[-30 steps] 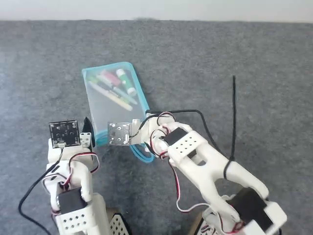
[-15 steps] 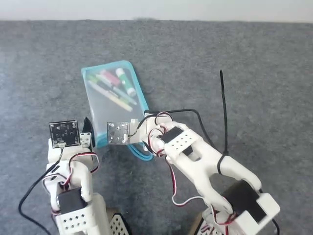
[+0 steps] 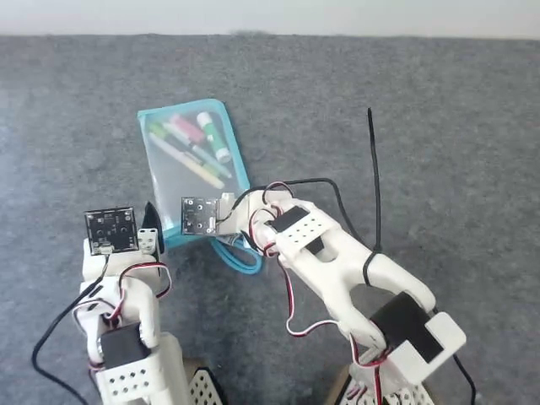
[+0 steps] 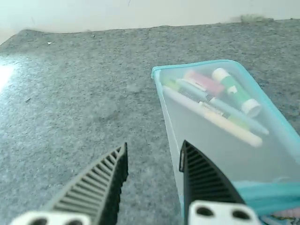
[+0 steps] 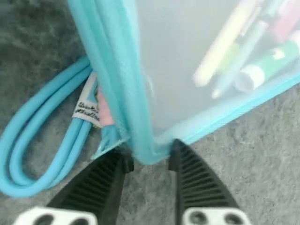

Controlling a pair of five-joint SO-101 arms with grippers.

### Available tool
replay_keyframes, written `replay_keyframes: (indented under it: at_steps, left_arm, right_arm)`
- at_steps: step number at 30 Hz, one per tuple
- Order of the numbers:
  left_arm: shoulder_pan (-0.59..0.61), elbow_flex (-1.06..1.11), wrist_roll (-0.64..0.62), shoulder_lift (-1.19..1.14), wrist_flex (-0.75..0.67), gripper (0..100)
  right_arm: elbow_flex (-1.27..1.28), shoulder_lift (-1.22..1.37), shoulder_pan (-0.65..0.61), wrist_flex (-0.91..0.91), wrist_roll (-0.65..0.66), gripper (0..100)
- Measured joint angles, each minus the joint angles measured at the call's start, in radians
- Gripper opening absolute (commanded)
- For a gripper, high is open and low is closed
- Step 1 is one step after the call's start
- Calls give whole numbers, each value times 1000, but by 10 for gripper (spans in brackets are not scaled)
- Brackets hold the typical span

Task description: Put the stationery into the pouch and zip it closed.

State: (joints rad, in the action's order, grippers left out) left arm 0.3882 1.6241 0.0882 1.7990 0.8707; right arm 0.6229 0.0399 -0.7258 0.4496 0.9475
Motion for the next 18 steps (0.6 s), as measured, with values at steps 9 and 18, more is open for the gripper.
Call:
replay_keyframes:
  at_steps: [9,18]
  left_arm:
    - [2,0,0,0,0,174]
    - [2,9,0,0,-15,173]
  right_arm:
    - [-3,0,3,-2,-28,6]
    - [-132,2,52,153,-132,6]
